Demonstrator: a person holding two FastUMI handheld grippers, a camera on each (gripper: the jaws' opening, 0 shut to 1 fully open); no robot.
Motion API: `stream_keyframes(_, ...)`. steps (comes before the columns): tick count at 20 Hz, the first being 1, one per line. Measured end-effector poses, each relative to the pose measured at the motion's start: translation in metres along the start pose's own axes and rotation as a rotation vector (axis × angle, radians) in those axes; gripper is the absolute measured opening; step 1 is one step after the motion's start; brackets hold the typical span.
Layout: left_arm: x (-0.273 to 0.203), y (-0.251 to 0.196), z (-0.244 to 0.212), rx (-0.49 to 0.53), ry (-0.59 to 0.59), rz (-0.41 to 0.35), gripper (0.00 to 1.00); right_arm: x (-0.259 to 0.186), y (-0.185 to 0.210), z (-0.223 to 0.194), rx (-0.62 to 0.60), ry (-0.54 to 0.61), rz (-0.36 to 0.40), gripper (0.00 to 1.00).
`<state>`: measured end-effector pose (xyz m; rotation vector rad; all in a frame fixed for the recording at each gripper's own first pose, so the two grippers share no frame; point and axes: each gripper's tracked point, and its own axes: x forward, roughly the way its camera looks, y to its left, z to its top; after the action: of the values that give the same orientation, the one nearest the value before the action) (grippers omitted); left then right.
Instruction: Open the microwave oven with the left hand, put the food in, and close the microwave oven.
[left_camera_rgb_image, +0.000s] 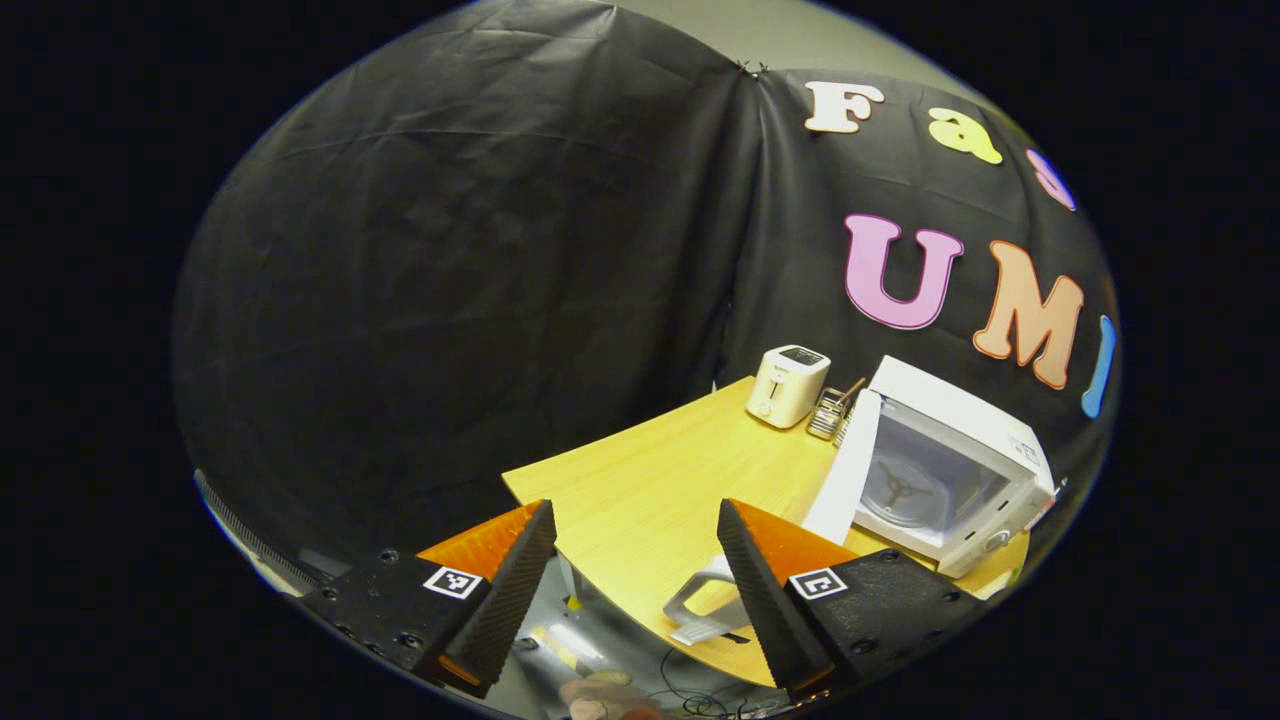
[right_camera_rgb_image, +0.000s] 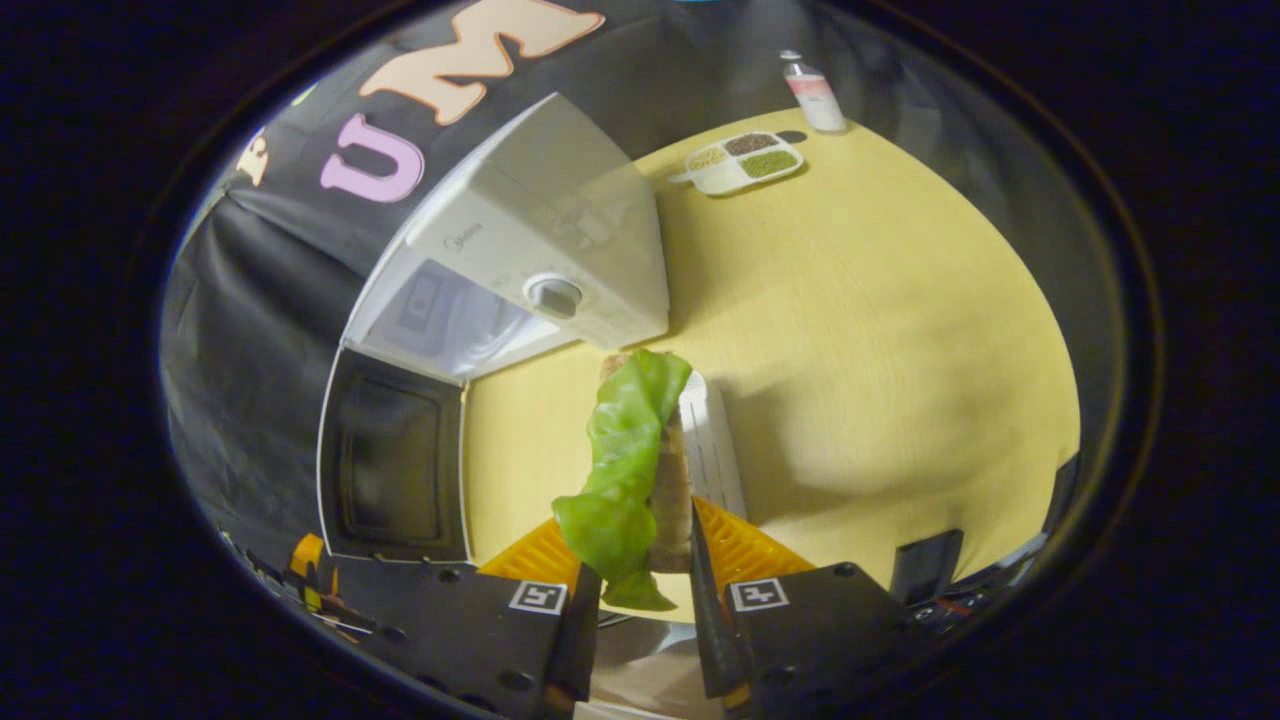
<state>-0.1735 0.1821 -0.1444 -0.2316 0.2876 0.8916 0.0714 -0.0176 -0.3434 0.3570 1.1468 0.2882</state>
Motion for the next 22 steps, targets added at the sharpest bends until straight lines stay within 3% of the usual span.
stream_keyframes(2, 0.017, 0.0, 0.001, 0.012, 0.022, -0.045, 0.96, 0.003, 0.011, 0.002, 0.033, -0.048, 0.001, 0.39)
stream_keyframes(3, 0.027, -0.001, 0.001, 0.021, 0.036, -0.071, 0.96, -0.001, 0.016, 0.008, 0.089, -0.083, 0.001, 0.3)
stream_keyframes(8, 0.068, -0.011, -0.007, 0.074, 0.096, -0.2, 0.96, 0.006, 0.044, 0.006, 0.296, -0.176, 0.049, 0.29)
stream_keyframes(15, 0.105, -0.031, -0.015, 0.126, 0.161, -0.378, 0.96, 0.018, 0.132, 0.0, 0.493, -0.293, 0.228, 0.29)
stream_keyframes(22, 0.119, -0.044, -0.021, 0.166, 0.204, -0.495, 0.96, 0.064, 0.23, 0.008, 0.554, -0.317, 0.413, 0.28)
